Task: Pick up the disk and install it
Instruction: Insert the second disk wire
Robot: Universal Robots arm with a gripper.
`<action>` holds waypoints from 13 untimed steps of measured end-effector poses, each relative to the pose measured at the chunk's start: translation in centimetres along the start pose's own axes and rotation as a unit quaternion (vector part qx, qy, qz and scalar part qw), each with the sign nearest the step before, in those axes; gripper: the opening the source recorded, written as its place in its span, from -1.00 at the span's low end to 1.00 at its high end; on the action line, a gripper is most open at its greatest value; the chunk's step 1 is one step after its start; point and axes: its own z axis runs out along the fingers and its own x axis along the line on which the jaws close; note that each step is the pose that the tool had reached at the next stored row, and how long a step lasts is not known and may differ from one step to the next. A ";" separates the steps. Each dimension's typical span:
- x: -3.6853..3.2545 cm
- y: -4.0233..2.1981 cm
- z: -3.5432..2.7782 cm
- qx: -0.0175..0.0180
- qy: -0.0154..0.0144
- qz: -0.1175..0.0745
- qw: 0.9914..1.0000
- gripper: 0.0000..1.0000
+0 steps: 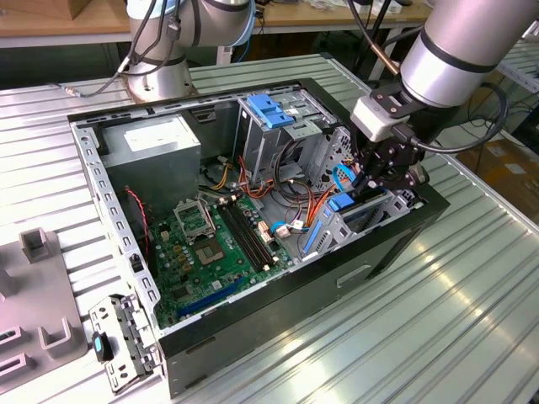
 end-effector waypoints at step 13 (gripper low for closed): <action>-0.11 -0.08 -1.42 0.000 0.000 0.000 1.000 -0.79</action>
